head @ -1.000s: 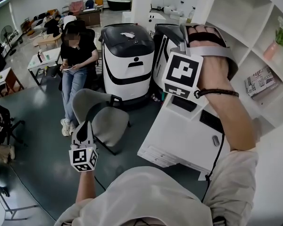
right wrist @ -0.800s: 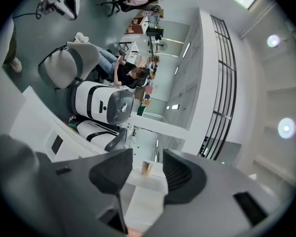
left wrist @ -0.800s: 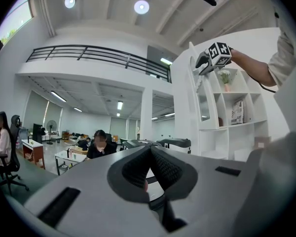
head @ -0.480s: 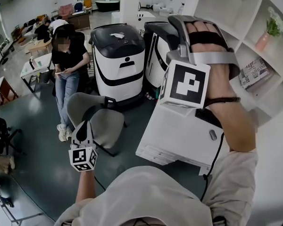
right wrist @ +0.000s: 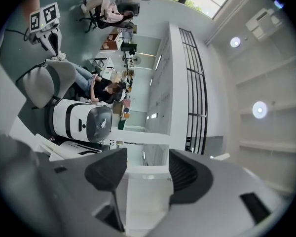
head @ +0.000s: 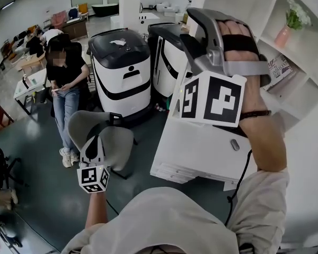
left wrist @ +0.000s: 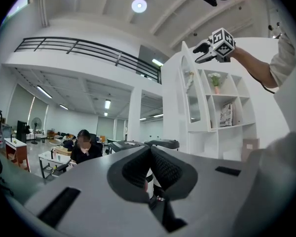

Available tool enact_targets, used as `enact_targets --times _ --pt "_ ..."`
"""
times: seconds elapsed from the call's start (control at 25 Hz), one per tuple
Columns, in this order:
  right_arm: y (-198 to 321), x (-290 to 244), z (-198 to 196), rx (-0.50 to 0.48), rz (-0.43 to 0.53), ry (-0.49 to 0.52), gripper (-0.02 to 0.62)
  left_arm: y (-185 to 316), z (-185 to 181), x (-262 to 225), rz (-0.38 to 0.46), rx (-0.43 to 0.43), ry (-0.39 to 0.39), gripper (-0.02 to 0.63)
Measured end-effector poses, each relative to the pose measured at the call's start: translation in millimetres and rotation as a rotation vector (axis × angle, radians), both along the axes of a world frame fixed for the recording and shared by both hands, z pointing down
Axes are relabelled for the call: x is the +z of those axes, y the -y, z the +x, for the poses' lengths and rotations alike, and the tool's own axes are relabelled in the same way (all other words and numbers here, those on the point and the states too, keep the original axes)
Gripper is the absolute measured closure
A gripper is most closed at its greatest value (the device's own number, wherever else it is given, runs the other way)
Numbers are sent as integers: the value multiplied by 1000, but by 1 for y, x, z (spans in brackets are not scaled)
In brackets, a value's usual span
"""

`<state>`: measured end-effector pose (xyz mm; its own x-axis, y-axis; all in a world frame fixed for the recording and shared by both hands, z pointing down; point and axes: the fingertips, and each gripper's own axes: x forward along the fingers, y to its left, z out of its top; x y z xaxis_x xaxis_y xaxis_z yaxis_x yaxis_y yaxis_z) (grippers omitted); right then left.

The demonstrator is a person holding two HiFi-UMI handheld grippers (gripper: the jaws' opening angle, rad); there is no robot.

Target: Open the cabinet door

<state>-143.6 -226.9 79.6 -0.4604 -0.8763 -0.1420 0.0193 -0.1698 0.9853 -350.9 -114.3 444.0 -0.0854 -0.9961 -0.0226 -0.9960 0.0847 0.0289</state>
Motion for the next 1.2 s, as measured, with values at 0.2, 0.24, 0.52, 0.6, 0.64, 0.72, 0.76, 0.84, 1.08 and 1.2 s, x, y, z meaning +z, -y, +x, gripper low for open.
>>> enact_targets --times 0.2,0.24,0.52,0.6,0.64,0.72,0.76,0.84,1.08,1.2 --pt "-3 -6 18 -37 -8 95 322 13 9 -1 2 38 3 607" --pt "-3 -7 23 -43 -13 118 324 17 11 -2 3 47 5 607" --pt "1 -9 62 -26 -52 222 325 42 34 -9 8 123 17 607" --pt "5 -7 75 -12 -63 248 325 50 41 -10 8 144 20 607" --pt "6 -5 82 -4 -70 262 325 54 45 -10 9 155 22 607" --pt "9 -3 95 10 -82 294 325 61 51 -11 12 175 25 607" --pt "11 -3 102 17 -87 312 325 64 53 -12 13 184 27 607" --pt "14 -1 118 31 -95 351 325 72 60 -14 16 204 30 607" --pt "28 13 167 94 -137 448 325 94 81 -23 30 260 45 607" --pt "32 26 189 117 -167 506 327 105 91 -26 36 285 52 607"
